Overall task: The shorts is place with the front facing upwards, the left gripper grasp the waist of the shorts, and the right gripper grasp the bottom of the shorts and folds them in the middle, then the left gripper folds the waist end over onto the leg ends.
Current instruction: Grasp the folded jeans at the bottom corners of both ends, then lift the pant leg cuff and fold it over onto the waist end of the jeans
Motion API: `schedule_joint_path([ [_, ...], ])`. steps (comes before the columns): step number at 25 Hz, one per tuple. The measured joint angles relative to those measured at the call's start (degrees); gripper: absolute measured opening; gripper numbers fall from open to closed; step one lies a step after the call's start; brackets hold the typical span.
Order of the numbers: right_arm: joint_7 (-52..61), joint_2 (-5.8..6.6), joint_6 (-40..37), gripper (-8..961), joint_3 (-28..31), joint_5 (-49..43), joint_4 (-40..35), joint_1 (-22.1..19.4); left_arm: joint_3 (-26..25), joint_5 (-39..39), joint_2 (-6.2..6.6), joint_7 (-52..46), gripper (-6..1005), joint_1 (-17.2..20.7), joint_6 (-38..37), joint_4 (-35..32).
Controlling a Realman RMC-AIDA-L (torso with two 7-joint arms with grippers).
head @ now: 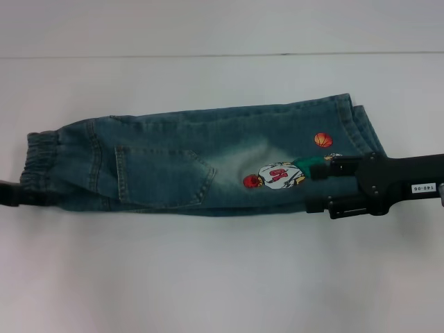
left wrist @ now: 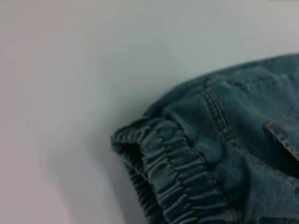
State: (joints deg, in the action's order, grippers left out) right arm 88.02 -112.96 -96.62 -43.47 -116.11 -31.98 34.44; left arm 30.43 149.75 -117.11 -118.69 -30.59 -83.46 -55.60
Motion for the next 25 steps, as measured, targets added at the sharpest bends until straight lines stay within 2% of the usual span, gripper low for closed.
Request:
schedule_joint_path([
  [1, -0.18, 0.00, 0.22, 796, -0.01, 0.00, 0.47, 0.16, 1.87, 0.56, -0.44, -0.67, 878, -0.11, 0.62, -0.42],
  [5, -0.28, 0.02, 0.60, 785, -0.04, 0.01, 0.75, 0.27, 2.81, 0.86, -1.25, -0.77, 857, -0.12, 0.94, -2.04],
  [9, -0.30, 0.03, 0.77, 773, -0.04, 0.01, 0.83, 0.26, 4.11, 1.06, -1.36, -0.75, 836, -0.17, 1.10, -2.43],
  [14, -0.30, 0.03, 1.07, 759, -0.04, 0.01, 0.87, 0.27, 4.21, 1.13, -1.23, -0.58, 592, -0.18, 1.16, -2.54],
  [17, -0.30, 0.03, 1.44, 750, -0.04, 0.01, 0.87, 0.43, 4.23, 1.16, -1.13, -0.51, 377, -0.25, 0.99, -2.58],
  [23, -0.30, -0.07, 1.73, 733, 0.05, 0.01, 0.96, 0.77, 4.27, 1.07, -0.98, -0.16, 144, -0.83, -1.71, -3.14],
  [25, -0.36, -0.38, 2.36, 727, 0.01, 0.01, 0.96, 0.80, 4.28, 0.81, -0.97, 0.07, 102, -1.08, -3.67, -4.36],
])
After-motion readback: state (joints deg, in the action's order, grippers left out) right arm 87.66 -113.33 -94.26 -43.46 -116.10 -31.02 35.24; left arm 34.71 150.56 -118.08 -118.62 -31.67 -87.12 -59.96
